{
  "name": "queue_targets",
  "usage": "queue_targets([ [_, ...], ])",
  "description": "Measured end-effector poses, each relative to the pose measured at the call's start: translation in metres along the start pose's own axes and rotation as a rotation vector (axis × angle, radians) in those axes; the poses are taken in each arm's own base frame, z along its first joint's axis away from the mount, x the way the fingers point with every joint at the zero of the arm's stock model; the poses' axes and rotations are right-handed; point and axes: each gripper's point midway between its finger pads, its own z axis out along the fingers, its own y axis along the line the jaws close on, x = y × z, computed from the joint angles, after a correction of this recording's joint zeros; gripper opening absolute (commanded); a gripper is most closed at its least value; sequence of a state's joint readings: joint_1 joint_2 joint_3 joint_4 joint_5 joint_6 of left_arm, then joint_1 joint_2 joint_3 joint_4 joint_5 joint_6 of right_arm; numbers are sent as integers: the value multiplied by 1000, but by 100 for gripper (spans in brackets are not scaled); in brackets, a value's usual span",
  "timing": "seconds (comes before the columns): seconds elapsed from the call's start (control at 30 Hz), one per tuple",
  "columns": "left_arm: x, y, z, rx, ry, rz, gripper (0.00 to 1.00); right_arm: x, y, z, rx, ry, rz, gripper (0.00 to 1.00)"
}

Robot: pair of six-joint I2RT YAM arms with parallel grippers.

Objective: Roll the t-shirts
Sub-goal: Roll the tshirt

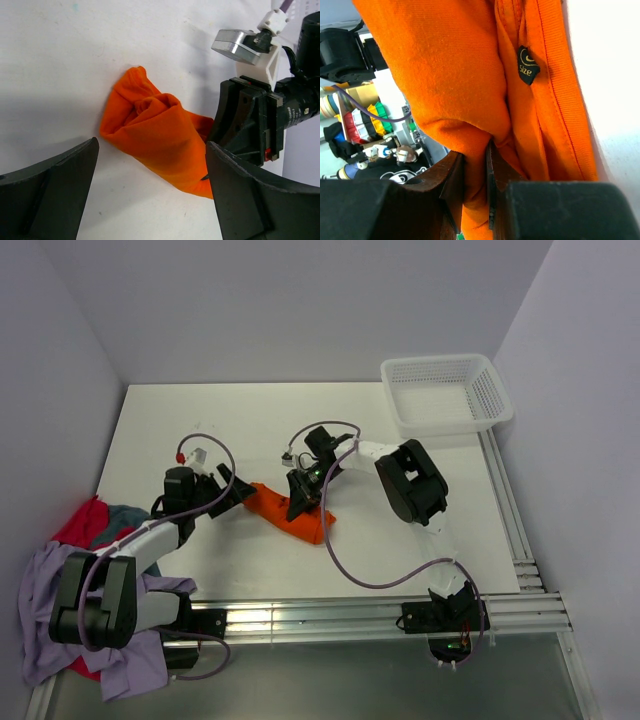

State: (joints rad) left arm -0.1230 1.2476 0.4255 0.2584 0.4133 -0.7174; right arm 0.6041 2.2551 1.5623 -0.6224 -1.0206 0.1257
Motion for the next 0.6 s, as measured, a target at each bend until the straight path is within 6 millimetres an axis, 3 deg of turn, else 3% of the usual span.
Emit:
queue_targets([
  [0.07, 0, 4, 0, -20, -4, -2, 94, 1, -1, 1, 0, 1, 1, 0],
  [0.1, 1, 6, 0, -33, -1, -5, 99, 1, -1, 1, 1, 1, 2, 0],
  [0.43, 6, 23, 20, -32, 65, -57, 99, 2, -3, 1, 7, 2, 4, 0],
  [0.6, -1, 15, 40, 47, 88, -65, 86, 2, -3, 1, 7, 2, 3, 0],
])
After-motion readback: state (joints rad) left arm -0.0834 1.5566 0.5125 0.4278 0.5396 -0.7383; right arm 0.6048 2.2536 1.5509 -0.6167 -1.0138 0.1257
